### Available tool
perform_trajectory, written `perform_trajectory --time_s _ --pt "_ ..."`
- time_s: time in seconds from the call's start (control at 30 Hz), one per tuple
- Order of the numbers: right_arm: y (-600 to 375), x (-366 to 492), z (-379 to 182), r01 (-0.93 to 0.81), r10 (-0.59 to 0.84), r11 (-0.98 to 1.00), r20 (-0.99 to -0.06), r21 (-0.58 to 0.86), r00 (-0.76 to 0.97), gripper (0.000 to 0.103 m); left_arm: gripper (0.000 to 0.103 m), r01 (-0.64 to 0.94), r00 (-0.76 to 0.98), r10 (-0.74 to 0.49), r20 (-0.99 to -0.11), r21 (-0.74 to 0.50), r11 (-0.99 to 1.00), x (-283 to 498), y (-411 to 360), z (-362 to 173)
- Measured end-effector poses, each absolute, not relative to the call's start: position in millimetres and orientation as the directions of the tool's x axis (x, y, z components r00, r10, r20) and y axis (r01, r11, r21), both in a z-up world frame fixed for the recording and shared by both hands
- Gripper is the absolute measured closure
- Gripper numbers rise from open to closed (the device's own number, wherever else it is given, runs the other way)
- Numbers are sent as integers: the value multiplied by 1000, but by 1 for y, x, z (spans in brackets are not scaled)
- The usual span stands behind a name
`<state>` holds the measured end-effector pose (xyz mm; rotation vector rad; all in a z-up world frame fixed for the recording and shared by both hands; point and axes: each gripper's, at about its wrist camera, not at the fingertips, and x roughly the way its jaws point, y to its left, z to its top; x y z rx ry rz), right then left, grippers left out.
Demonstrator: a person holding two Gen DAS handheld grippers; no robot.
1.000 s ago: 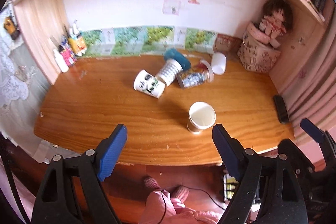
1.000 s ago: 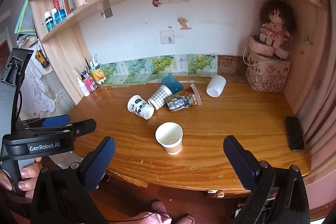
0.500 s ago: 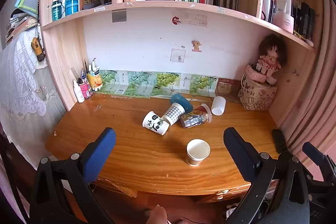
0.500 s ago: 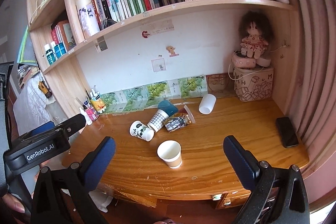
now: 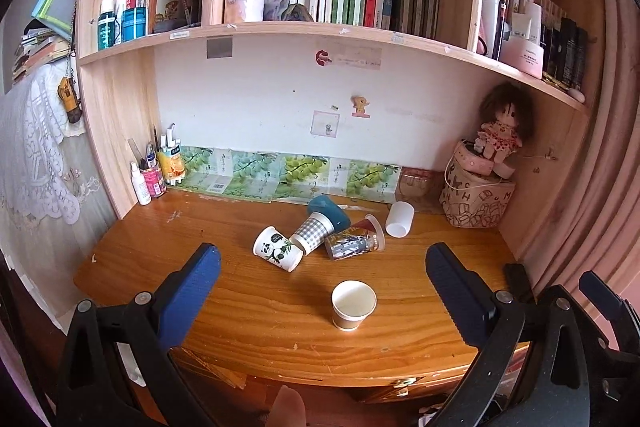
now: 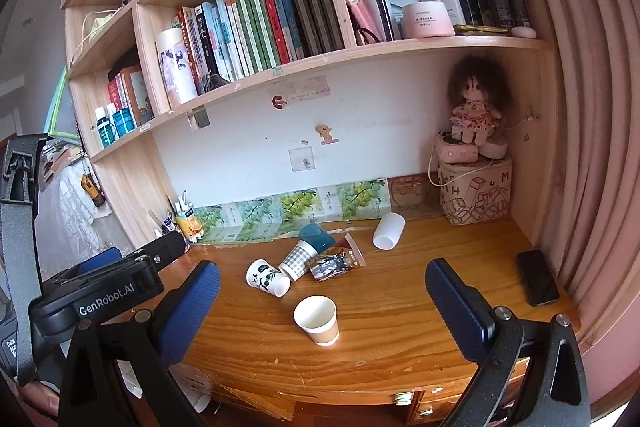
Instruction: Flip cup upright
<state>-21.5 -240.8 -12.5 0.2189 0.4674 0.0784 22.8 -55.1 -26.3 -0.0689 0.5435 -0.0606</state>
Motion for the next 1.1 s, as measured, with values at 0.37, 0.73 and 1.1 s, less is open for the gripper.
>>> perform_trajectory --time_s 0.37,0.73,1.1 --pt "-245 -16 -17 -63 174 963 -427 261 888 0 0 20 867 -31 -497 -28 999 23 -62 -22" --pt "-247 -8 -15 -75 181 964 -424 256 887 0 0 28 871 -39 -490 -28 999 28 -68 -21" --pt "-249 -4 -17 -71 179 964 -428 256 886 0 1 28 861 -47 -506 -44 999 37 -70 -25"
